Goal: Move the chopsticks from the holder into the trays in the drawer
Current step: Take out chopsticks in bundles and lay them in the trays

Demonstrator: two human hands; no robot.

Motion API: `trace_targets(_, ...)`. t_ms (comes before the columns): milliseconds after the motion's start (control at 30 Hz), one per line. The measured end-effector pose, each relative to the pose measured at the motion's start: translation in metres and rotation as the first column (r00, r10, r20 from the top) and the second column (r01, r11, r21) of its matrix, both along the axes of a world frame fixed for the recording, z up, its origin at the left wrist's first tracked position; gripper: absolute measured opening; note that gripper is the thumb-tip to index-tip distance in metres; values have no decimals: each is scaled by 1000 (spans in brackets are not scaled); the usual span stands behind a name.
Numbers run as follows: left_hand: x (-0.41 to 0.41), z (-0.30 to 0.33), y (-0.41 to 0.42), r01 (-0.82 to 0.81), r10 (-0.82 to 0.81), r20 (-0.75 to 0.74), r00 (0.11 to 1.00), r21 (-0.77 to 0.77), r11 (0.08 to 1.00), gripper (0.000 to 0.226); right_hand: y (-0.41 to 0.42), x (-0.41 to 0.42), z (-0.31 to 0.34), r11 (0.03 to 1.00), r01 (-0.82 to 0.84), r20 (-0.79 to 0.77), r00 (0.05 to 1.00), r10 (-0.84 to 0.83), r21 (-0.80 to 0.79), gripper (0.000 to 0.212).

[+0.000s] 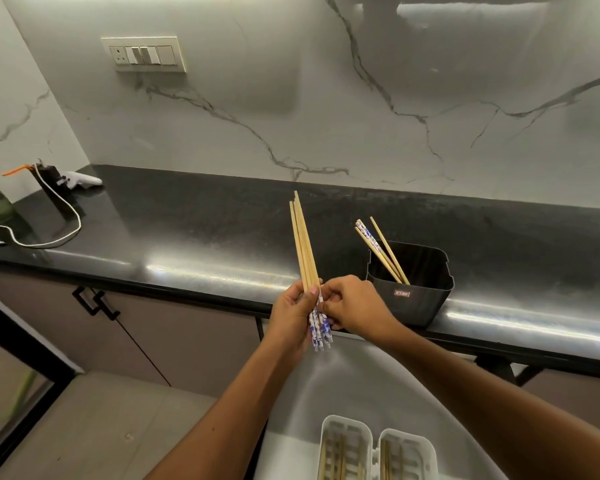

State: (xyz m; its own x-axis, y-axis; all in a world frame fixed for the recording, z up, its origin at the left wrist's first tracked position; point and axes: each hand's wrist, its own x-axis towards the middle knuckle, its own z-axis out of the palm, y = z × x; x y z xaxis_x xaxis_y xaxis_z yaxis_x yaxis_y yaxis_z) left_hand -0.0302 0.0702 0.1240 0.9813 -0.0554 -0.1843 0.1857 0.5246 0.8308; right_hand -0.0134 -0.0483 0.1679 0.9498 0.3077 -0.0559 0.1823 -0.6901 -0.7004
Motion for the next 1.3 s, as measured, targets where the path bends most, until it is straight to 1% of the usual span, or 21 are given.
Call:
trace_targets(100, 0, -4, -1, -5, 5, 3, 1000, 86, 996, 22, 1, -2, -6, 999, -1, 38, 999, 2, -35, 18)
trace_targets(267, 0, -11, -4, -28, 23, 22, 1000, 249, 968, 25, 1, 2, -6, 993, -10, 32, 999, 13, -117, 17)
trace_targets(400, 6, -4, -3, -38, 23, 55, 998, 294, 955, 22, 0, 12, -1, 985, 75, 112, 992, -58, -157, 18)
trace_targets(467, 10, -3, -2, -39, 19, 67, 998, 311, 950, 23, 1, 13, 3, 981, 69, 140, 989, -44, -183, 17)
trace_targets(567, 13, -4, -1, -28, 17, 47, 999, 259, 966, 27, 5, 12, 7, 965, 43, 190, 982, 7, -258, 15)
trace_targets(633, 13, -8, 0, -22, 14, 33, 999, 233, 972, 28, 8, 11, 5, 949, 15, 189, 981, 47, -314, 18)
trace_targets(700, 13, -12, 1, -21, 16, 25, 1000, 244, 970, 29, 10, 10, 1, 939, -23, 161, 983, 83, -342, 19)
trace_targets(800, 13, -13, 0, -40, 28, 41, 999, 324, 945, 29, 10, 11, -4, 925, -78, 122, 984, 132, -372, 22)
trace_targets(900, 12, -13, -3, -71, 29, 104, 994, 425, 902, 22, 9, 13, -7, 909, -88, 101, 985, 140, -407, 22)
trace_targets(933, 12, -12, -4, -88, 36, 124, 992, 438, 894, 22, 9, 14, -5, 921, -63, 111, 987, 114, -385, 20)
trace_targets(967, 12, -13, -4, -106, 50, 138, 989, 436, 894, 22, 8, 17, -3, 948, -18, 124, 990, 60, -319, 17)
trace_targets(1033, 14, -14, -3, -127, 71, 147, 987, 412, 902, 22, 4, 26, 5, 991, 113, 92, 990, -106, -70, 11)
trace_targets(1067, 15, -14, -3, -122, 64, 154, 986, 411, 904, 21, 3, 32, 10, 984, 166, 32, 985, -168, 63, 18)
trace_targets(1100, 16, -14, -3, -106, 39, 166, 985, 419, 902, 21, 1, 38, 14, 965, 195, -45, 981, -190, 176, 28)
trace_targets(1133, 17, -14, -4, -85, 5, 181, 983, 434, 897, 22, 0, 44, 15, 949, 201, -104, 978, -180, 244, 33)
trace_targets(1167, 19, -14, -5, -63, -27, 187, 982, 456, 888, 23, 1, 48, 15, 938, 195, -126, 978, -165, 285, 35)
trace_targets(1200, 22, -14, -6, -53, -45, 190, 981, 482, 875, 23, 3, 52, 14, 934, 192, -112, 980, -165, 301, 33)
trace_targets(1300, 34, -13, -6, -56, -71, 192, 979, 584, 810, 21, 9, 58, 6, 923, 218, 18, 972, -236, 316, 21)
